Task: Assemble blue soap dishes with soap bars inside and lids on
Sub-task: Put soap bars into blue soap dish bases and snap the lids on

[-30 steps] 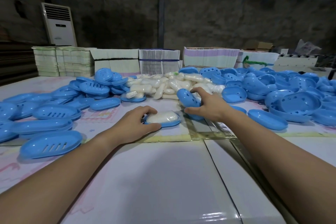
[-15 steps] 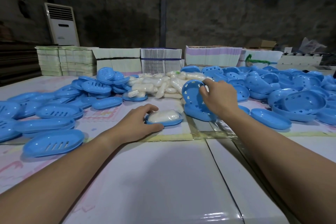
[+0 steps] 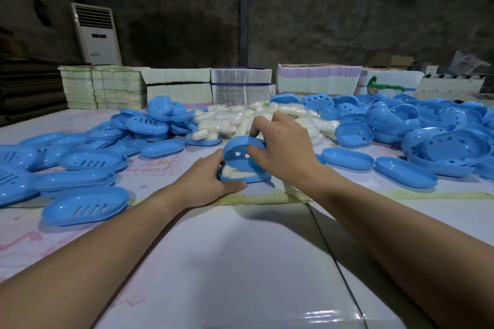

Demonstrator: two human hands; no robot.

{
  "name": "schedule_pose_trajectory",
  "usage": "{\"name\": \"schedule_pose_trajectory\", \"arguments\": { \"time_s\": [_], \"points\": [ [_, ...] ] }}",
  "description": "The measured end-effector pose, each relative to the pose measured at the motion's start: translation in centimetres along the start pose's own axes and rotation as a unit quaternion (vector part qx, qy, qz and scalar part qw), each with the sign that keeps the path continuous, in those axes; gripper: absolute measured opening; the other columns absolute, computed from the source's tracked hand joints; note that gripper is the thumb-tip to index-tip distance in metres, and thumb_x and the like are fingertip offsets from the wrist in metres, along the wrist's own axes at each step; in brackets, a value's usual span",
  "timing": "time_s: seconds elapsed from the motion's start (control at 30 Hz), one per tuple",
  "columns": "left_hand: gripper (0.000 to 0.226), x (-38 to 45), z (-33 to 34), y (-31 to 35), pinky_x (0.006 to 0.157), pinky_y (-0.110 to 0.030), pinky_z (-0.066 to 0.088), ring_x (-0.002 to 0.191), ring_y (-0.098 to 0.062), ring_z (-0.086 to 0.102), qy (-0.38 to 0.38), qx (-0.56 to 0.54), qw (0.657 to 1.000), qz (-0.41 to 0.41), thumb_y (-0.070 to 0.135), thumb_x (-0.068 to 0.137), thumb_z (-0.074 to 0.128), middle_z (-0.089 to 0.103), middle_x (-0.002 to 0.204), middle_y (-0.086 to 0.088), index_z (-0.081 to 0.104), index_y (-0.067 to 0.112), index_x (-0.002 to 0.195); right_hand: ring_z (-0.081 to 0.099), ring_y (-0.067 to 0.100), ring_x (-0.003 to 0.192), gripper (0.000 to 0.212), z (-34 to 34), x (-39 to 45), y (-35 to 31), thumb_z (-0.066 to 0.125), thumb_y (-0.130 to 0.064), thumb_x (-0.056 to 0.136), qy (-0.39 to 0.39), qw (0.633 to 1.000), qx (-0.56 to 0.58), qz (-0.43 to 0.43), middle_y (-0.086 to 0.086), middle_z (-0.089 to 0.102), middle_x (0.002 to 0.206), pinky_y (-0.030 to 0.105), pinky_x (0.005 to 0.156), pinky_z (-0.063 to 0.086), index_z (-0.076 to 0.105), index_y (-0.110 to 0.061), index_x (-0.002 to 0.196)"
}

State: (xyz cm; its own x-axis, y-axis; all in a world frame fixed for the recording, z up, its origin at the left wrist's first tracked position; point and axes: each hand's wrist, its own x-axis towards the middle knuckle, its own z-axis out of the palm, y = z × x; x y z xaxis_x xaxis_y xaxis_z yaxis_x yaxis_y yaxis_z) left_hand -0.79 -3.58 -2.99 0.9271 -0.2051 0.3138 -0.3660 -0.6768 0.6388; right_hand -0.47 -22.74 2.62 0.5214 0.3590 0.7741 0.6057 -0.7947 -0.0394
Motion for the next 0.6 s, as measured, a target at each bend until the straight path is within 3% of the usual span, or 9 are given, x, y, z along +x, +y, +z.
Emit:
{"name": "schedule_pose_trajectory", "arguments": {
  "time_s": [0.13, 0.3, 0.5, 0.6],
  "points": [
    [0.056, 0.25, 0.02, -0.11, 0.087, -0.030, 0.053, 0.099, -0.007, 0.063, 0.001, 0.012, 1.000, -0.009, 0.046, 0.077, 0.083, 0.065, 0.109, 0.015, 0.052, 0.033, 0.122, 0.050, 0.025, 0.078, 0.024, -0.39, 0.19, 0.57, 0.066, -0.029, 0.083, -0.022, 0.999, -0.043, -0.005, 0.001, 0.047, 0.072, 0.034, 0.061, 0.034, 0.059, -0.018, 0.103],
    [0.060, 0.02, -0.10, 0.12, 0.078, -0.019, 0.046, 0.094, -0.004, 0.060, 0.012, 0.002, 1.000, -0.014, 0.046, 0.074, 0.085, 0.059, 0.108, 0.017, 0.043, 0.044, 0.117, 0.057, 0.029, 0.071, 0.030, -0.33, -0.36, -0.10, 0.084, -0.014, 0.063, 0.043, 0.993, -0.059, -0.088, 0.003, 0.059, 0.059, 0.029, 0.046, 0.037, 0.066, -0.007, 0.087],
    [0.069, 0.21, -0.38, 0.00, 0.079, -0.024, 0.047, 0.095, -0.007, 0.058, 0.014, -0.020, 1.000, -0.018, 0.044, 0.071, 0.088, 0.059, 0.106, 0.010, 0.044, 0.039, 0.125, 0.053, 0.027, 0.083, 0.026, 0.23, -0.48, 0.14, 0.077, -0.016, 0.072, -0.001, 0.991, -0.091, -0.099, 0.003, 0.064, 0.082, 0.030, 0.048, 0.036, 0.064, -0.011, 0.094],
    [0.074, 0.32, -0.56, -0.03, 0.086, -0.032, 0.052, 0.097, -0.014, 0.062, 0.010, -0.045, 0.999, -0.025, 0.040, 0.068, 0.090, 0.063, 0.108, 0.004, 0.048, 0.034, 0.129, 0.053, 0.024, 0.089, 0.039, 0.32, -0.43, 0.24, 0.072, -0.033, 0.081, -0.033, 0.992, -0.062, -0.108, 0.003, 0.057, 0.100, 0.034, 0.053, 0.044, 0.061, -0.020, 0.116]
  ]
}}
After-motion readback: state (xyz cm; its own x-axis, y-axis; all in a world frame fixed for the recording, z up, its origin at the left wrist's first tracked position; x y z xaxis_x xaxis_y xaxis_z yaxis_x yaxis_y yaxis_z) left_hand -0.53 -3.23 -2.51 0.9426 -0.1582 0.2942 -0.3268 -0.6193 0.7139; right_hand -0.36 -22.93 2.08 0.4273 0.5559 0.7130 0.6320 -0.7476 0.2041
